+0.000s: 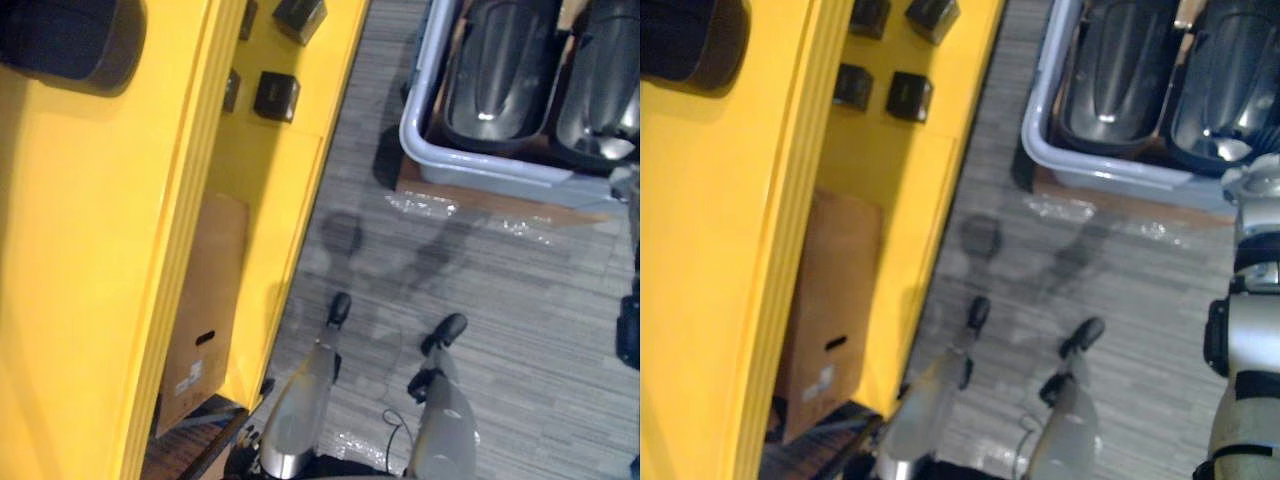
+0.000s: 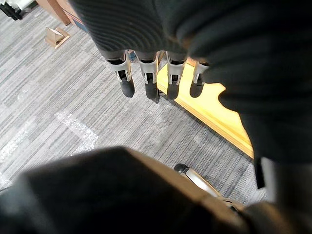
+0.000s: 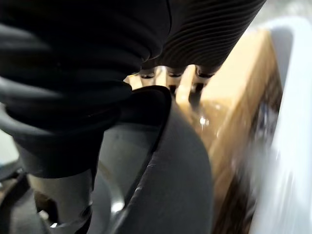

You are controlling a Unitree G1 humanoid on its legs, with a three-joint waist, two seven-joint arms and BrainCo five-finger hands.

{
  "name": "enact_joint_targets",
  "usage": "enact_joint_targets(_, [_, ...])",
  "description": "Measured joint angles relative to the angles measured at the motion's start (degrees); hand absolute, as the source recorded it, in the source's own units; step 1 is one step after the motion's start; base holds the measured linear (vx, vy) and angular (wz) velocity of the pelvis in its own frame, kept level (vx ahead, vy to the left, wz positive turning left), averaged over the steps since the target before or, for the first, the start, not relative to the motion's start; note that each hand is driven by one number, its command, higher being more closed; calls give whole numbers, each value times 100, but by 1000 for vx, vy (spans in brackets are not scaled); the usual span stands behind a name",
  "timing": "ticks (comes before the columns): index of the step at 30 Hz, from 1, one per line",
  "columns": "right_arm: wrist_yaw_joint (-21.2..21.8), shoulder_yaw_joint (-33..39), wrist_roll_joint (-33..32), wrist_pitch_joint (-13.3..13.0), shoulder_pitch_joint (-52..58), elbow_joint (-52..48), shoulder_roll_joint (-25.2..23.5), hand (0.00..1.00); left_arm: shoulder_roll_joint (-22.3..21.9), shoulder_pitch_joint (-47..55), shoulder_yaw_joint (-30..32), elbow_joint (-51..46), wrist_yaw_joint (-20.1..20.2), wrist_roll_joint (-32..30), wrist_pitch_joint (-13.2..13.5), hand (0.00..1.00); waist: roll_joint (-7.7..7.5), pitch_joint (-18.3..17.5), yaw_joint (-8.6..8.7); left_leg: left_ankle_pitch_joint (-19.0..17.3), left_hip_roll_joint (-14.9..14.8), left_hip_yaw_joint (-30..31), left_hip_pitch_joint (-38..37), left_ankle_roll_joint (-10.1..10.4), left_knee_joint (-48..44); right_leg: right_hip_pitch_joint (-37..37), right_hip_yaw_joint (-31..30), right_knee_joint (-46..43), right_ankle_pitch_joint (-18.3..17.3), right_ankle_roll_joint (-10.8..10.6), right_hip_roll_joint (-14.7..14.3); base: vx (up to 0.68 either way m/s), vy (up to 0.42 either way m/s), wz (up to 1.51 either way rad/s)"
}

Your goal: Walk over and take plastic housings, then place them on the shelf

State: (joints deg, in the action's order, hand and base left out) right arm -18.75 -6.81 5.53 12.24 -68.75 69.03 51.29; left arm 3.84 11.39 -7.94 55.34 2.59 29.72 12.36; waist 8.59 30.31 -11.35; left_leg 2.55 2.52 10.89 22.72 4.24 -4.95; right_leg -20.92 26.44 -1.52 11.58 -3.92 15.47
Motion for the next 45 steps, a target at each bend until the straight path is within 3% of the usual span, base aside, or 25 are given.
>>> enact_joint_targets(8, [170,11,807,663,-1,248,62,100,17,0,-131,-5,13,186,-26,0,55,-36,-18,207,3,82,-132,-5,380,-18,38,-10,-1,0,36,1,3,3])
enact_joint_targets(19, [245,66,1691,1067,6,431,157,100,20,-6,-180,-21,7,193,4,0,119,-78,-26,553,-18,160,-223,-3,897,-150,58,-65,-9,-15,81,-14,8,4])
enact_joint_targets(24, [-122,108,1638,1126,91,447,199,100,37,-6,-188,-76,-16,184,214,0,119,-78,-21,588,3,173,-238,-10,947,-152,57,-84,-31,-71,116,-6,9,2])
enact_joint_targets(30, [-942,41,1006,553,92,428,211,100,113,-15,-191,-398,-215,197,572,0,118,-78,32,592,-35,138,-241,-8,946,-151,54,-83,-7,-86,104,0,0,0])
enact_joint_targets(40, [-1780,-246,628,-497,95,233,211,100,211,-30,-224,-719,-259,414,628,0,102,-73,106,591,-180,92,-271,39,944,-113,10,25,55,-9,-66,-16,-20,-4])
enact_joint_targets(45, [-1744,-531,420,-515,94,5,210,100,218,-47,-237,-719,-261,423,624,0,88,-75,80,592,-318,76,-256,121,944,-111,-1,133,99,49,-226,-23,-51,-8])
